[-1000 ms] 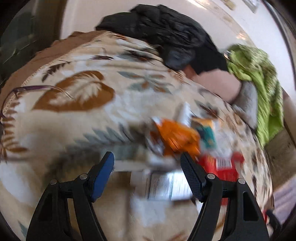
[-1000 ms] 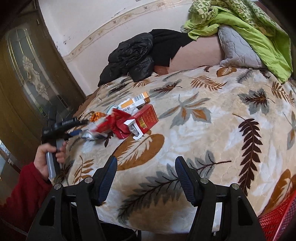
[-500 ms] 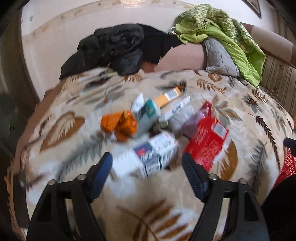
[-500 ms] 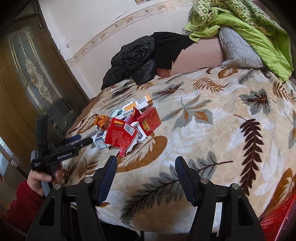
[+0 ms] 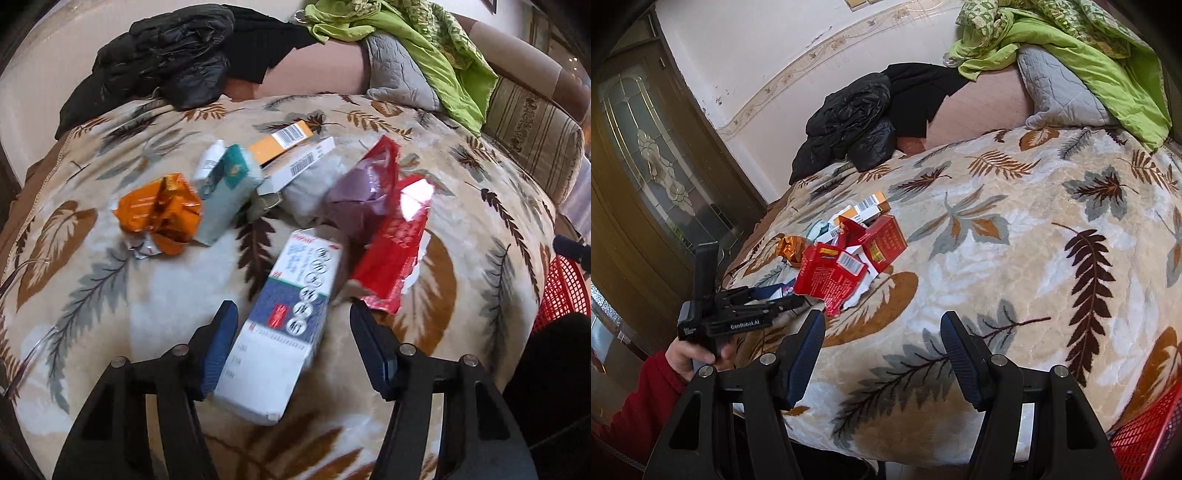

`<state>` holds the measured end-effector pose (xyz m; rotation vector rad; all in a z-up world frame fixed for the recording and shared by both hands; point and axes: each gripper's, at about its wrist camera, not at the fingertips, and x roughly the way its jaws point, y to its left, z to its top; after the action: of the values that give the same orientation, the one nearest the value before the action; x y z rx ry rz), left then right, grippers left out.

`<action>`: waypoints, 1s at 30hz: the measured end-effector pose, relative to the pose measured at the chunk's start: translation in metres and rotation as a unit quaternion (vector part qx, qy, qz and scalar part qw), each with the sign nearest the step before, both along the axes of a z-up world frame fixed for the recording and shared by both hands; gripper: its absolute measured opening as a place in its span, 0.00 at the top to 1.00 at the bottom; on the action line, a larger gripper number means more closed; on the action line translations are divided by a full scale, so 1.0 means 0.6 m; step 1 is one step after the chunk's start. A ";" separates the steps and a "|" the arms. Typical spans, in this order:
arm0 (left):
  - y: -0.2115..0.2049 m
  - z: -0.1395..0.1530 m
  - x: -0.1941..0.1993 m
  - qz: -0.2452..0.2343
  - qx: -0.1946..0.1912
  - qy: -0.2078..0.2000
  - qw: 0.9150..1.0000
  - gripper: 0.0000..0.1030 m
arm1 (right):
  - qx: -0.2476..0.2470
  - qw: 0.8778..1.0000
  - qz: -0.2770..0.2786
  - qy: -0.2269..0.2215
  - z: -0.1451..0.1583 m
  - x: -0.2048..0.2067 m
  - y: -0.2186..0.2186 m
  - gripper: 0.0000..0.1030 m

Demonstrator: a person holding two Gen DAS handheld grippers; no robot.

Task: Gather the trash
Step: 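Return the left tool to the bed and grasp the white medicine box, then grasp the red cigarette pack with the right tool while the left tool holds the white box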

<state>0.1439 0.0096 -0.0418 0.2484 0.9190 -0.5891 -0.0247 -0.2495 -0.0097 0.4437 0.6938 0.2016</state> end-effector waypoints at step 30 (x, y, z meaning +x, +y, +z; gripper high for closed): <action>0.013 0.037 -0.075 0.187 -0.088 -0.034 0.978 0.68 | 0.051 0.989 0.068 0.123 -0.088 0.214 0.076 0.33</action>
<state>0.0987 0.0174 -0.0193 -0.0646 0.8152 -0.3078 0.1036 -0.2038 -0.0623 0.5246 0.9609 0.3154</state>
